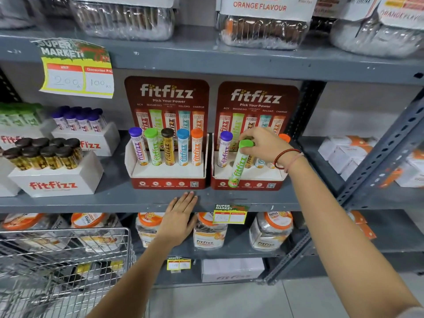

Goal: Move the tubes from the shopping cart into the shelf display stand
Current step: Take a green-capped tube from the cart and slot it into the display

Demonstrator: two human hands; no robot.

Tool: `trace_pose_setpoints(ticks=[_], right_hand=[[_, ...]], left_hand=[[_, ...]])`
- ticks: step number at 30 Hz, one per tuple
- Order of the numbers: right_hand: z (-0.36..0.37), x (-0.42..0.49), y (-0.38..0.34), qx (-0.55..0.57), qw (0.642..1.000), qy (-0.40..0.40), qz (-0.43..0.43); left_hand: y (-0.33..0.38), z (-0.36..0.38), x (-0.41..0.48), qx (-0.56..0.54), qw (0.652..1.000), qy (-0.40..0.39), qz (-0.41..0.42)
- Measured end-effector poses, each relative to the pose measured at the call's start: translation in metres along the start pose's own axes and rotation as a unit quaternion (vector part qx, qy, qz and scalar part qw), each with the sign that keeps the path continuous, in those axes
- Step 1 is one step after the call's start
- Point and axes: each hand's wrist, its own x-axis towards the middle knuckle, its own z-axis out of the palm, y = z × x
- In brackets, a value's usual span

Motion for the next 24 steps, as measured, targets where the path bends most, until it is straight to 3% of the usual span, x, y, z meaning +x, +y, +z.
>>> trace_pose_setpoints(ticks=[10, 24], right_hand=[[-0.023, 0.031, 0.006, -0.043, 0.999, 0.015, 0.015], [-0.008, 0.063, 0.028, -0.043, 0.998, -0.029, 0.045]], left_hand=[[-0.002, 0.004, 0.0, -0.001, 1.0, 0.005, 0.003], [0.0, 0.002, 0.0, -0.012, 1.0, 0.014, 0.004]])
